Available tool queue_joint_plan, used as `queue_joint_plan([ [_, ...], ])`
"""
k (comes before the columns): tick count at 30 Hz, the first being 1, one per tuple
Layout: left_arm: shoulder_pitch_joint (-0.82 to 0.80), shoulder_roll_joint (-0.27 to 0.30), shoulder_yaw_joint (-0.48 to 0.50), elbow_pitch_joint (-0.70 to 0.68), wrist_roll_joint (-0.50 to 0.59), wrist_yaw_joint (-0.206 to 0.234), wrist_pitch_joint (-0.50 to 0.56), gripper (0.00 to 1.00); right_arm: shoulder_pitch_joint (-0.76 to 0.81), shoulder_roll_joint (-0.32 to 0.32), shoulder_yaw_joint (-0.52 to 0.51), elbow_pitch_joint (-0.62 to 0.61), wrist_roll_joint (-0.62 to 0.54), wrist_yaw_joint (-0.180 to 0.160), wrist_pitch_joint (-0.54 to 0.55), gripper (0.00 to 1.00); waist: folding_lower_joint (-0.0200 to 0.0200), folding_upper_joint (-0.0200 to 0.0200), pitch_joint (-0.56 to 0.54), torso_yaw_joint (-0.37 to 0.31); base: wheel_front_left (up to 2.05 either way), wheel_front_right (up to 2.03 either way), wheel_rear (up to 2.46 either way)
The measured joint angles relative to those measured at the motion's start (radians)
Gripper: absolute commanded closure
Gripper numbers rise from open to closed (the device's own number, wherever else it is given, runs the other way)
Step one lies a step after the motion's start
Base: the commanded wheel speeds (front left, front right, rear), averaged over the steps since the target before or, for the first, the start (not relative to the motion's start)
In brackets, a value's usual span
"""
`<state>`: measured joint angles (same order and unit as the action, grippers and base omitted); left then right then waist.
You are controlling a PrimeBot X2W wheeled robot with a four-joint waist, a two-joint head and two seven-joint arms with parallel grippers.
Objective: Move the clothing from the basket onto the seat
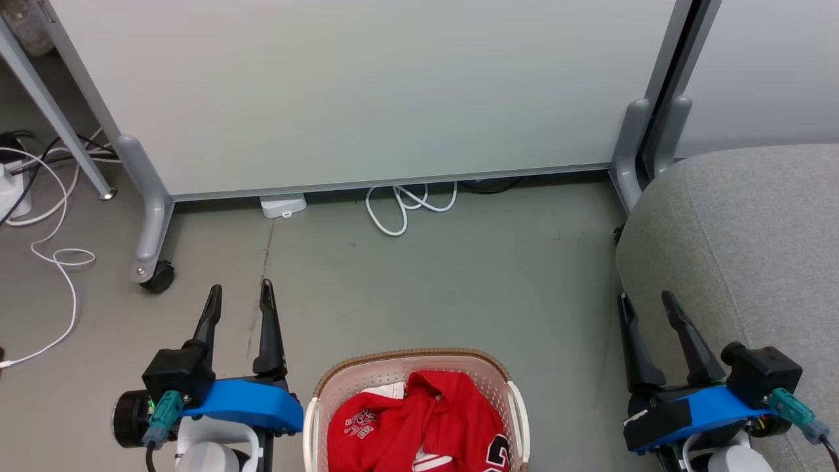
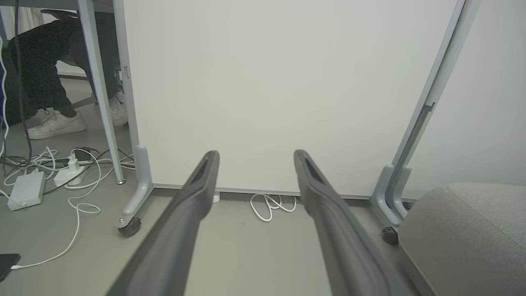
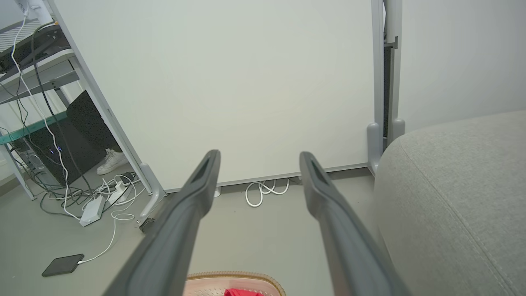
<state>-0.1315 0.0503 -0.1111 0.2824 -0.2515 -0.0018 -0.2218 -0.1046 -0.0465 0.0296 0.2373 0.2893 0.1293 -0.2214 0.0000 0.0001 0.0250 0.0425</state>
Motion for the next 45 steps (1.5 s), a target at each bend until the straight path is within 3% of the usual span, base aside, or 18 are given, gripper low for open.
queue_joint_plan([
  [23,-0.016,0.000,-0.023,0.030,0.113,0.007,-0.040,0.00,0.000,-0.001,0.015,0.002,-0.147,0.001,-0.040,0.00,0.0000,0.0000,0.005,0.010,0.00,0.00,0.00],
  [45,-0.041,0.000,-0.021,0.078,0.112,-0.008,-0.041,0.00,-0.021,-0.001,0.027,0.002,-0.137,0.001,-0.041,0.00,0.0000,0.0000,0.035,0.000,0.00,0.00,0.00],
])
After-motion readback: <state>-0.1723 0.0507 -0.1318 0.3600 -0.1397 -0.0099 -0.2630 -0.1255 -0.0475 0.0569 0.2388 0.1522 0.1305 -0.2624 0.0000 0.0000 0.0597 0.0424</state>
